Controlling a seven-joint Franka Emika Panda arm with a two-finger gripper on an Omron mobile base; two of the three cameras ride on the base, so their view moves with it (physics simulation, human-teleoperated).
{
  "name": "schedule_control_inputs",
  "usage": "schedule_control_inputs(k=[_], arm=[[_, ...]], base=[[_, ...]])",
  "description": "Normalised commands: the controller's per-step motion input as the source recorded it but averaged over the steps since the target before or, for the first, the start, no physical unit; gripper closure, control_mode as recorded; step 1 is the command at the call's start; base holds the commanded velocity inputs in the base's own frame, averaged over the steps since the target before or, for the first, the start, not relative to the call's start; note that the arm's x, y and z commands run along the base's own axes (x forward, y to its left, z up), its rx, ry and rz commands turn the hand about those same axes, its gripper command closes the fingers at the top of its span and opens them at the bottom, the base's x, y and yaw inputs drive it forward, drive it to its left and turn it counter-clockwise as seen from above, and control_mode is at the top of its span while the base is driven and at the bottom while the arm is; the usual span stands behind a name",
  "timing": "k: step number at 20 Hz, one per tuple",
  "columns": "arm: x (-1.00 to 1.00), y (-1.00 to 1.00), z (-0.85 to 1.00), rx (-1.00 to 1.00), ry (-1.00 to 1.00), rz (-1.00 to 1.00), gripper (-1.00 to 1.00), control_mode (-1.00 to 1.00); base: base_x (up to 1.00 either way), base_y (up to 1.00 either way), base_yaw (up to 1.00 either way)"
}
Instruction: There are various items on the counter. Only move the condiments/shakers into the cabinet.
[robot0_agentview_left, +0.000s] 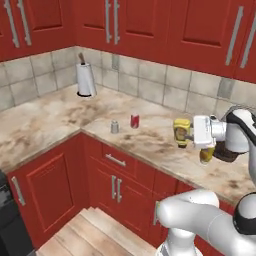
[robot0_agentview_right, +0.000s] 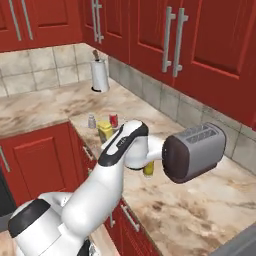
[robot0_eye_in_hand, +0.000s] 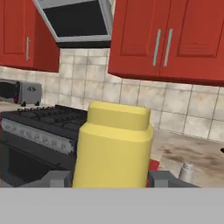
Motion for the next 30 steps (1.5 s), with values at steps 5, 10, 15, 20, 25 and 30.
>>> schedule_control_inputs(k=[5, 10, 15, 20, 25, 30], arm=[[0.00, 0.00, 0.00, 0.00, 0.00, 0.00, 1.00, 1.00], [0.00, 0.00, 0.00, 0.00, 0.00, 0.00, 1.00, 1.00], [0.00, 0.00, 0.00, 0.00, 0.00, 0.00, 1.00, 1.00], [0.00, 0.00, 0.00, 0.00, 0.00, 0.00, 1.00, 1.00], [0.00, 0.00, 0.00, 0.00, 0.00, 0.00, 1.00, 1.00], [0.00, 0.00, 0.00, 0.00, 0.00, 0.00, 1.00, 1.00]], base=[[-0.69, -0.01, -0.83], [-0.45, -0.53, -0.73], [-0.29, -0.86, -0.65], [0.04, -0.86, -0.50], [0.48, -0.44, -0.23], [0.89, -0.08, -0.08]])
